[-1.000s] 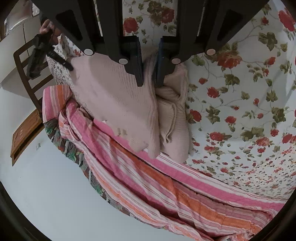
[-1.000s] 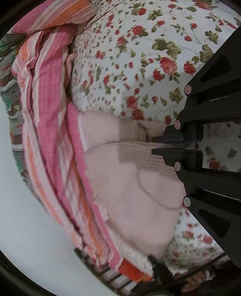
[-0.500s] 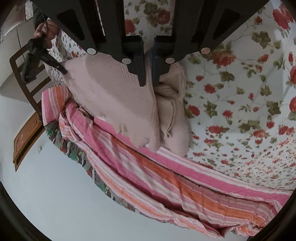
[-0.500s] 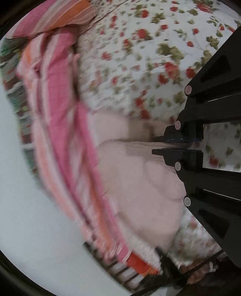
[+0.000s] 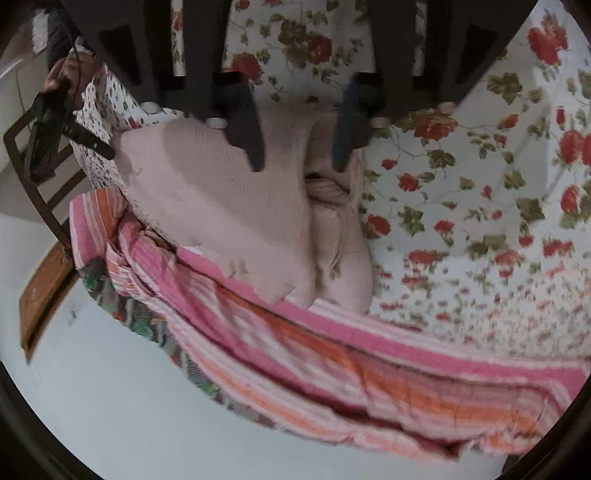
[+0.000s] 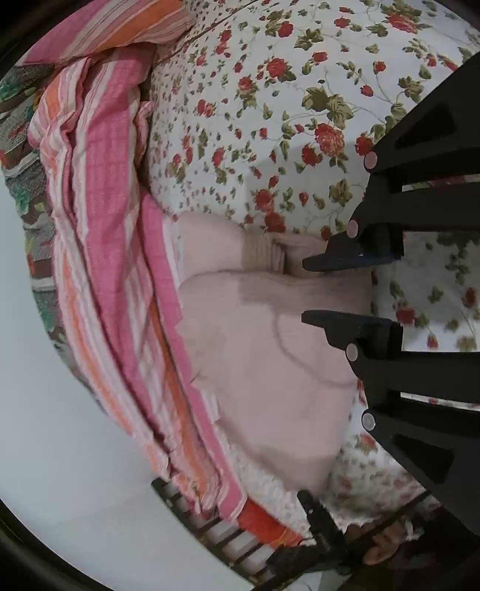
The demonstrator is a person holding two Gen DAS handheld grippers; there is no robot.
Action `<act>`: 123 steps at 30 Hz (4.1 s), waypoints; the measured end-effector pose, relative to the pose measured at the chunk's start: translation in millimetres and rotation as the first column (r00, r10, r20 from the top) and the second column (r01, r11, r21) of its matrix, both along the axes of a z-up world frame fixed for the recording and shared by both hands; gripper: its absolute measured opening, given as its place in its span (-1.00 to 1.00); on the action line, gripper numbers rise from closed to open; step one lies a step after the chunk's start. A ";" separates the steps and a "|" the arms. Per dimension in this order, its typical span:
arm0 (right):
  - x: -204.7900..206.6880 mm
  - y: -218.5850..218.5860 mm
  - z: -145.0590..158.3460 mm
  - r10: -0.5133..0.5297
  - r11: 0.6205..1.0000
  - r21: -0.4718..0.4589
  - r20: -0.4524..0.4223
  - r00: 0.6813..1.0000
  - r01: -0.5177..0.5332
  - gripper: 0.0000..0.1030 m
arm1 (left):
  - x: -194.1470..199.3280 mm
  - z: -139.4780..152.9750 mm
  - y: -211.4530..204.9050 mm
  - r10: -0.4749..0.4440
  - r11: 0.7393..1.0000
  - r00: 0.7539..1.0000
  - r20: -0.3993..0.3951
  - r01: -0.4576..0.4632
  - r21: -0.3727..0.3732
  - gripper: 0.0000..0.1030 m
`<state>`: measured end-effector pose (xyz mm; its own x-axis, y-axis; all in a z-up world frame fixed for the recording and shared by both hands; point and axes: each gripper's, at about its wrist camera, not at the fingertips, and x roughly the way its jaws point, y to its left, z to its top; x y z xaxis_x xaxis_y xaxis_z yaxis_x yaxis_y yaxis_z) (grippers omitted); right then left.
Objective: Fold small clothes
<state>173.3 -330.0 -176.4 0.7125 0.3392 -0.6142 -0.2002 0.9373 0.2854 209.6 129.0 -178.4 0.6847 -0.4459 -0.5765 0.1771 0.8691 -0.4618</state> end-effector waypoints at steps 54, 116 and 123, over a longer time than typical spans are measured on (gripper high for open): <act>-39.8 3.8 -14.7 -0.114 0.976 0.164 -0.186 0.976 0.146 -0.84 | -44.3 -9.5 -35.2 0.021 0.989 0.995 -0.096 -0.035 -0.144 -0.78; 16.4 164.2 9.0 -0.033 0.914 -0.400 -0.235 0.972 -0.066 -0.13 | -1.3 4.6 21.5 0.016 0.994 0.995 -0.100 -0.026 -0.105 0.30; -38.8 171.4 5.2 -0.019 0.902 -0.425 -0.209 0.978 -0.073 -0.13 | -24.4 4.0 25.1 -0.019 0.996 0.997 -0.072 0.013 -0.083 0.30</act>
